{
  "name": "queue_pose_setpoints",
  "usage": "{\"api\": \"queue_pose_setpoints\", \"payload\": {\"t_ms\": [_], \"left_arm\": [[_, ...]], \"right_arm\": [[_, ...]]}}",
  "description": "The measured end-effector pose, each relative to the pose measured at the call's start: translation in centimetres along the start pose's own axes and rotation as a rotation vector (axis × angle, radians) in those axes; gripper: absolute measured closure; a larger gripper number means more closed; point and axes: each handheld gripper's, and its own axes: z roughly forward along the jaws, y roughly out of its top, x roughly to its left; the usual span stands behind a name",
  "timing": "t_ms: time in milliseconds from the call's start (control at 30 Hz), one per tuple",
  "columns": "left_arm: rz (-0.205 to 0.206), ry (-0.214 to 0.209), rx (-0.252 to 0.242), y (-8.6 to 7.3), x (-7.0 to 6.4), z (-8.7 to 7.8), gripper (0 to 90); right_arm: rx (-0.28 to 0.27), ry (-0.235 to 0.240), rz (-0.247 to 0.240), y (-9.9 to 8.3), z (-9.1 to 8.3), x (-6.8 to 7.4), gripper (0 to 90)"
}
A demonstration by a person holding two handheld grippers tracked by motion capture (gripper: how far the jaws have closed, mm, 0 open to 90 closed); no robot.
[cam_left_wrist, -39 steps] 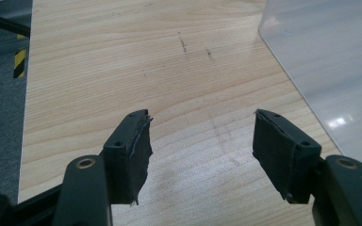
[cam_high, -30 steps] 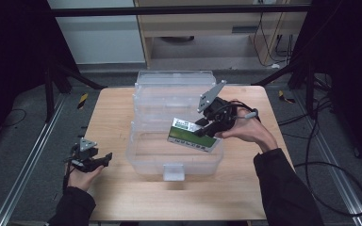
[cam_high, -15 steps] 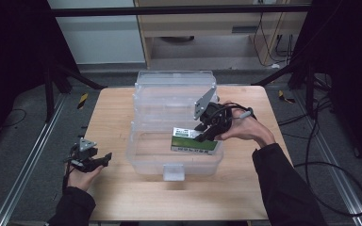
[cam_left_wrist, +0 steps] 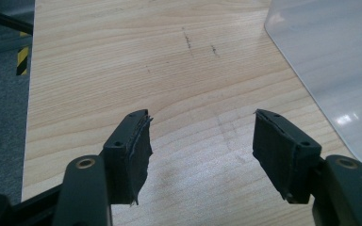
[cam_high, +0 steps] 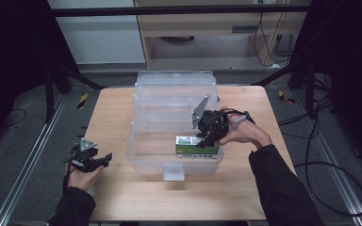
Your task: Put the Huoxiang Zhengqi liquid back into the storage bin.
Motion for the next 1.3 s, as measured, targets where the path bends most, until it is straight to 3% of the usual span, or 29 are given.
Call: {"api": "queue_pose_setpoints", "payload": {"t_ms": [600, 1300], "left_arm": [[0.001, -0.001, 0.007, -0.1, 0.0, 0.1, 36.7], [0.007, -0.003, 0.016, -0.1, -0.1, 0.3, 36.6]], "right_arm": [[0.086, 0.013, -0.007, 0.0, 2.1, -0.1, 64.2], [0.118, 0.023, 0.001, -0.9, 4.9, 0.2, 63.8]]}}
